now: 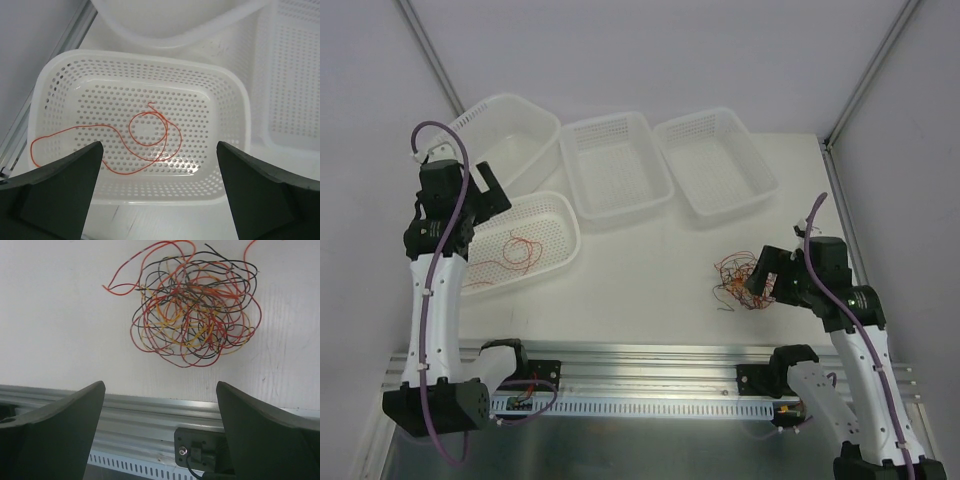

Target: Untangle the cables

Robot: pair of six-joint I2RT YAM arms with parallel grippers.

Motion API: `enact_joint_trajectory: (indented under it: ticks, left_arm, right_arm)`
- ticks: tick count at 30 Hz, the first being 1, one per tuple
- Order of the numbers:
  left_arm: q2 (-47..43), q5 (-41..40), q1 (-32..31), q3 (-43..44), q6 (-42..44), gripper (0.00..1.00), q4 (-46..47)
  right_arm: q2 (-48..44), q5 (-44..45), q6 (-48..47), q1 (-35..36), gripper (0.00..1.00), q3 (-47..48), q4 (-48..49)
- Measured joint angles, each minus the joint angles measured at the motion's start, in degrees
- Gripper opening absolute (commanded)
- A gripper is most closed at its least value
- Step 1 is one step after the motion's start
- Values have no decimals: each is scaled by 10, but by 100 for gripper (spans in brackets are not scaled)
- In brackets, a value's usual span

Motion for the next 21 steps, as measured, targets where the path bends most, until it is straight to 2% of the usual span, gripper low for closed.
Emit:
enact_joint_trajectory:
  ticks: [4, 8, 10, 14, 17, 21]
  left_arm:
    - [-29, 64, 0, 19, -1, 99, 0]
    - [-51, 166, -10, 16, -5, 99, -2]
    - [-57, 200, -38, 4, -7, 99, -2]
    - [-66, 237, -138, -34, -19, 99, -4]
    - [-67, 251, -189, -59, -37, 99, -6]
    - [-69, 257, -247, -92, -68, 99, -2]
  right_arm:
    - [38, 38, 14, 0, 93, -7, 2]
    - [77, 58, 26, 0, 91, -31, 24]
    - [101, 63, 31, 0, 88, -45, 44]
    - [146, 57, 44, 13, 85, -78, 102]
    - [186, 48, 61, 59, 85, -88, 142]
    - [243, 35, 94, 169, 85, -87, 209]
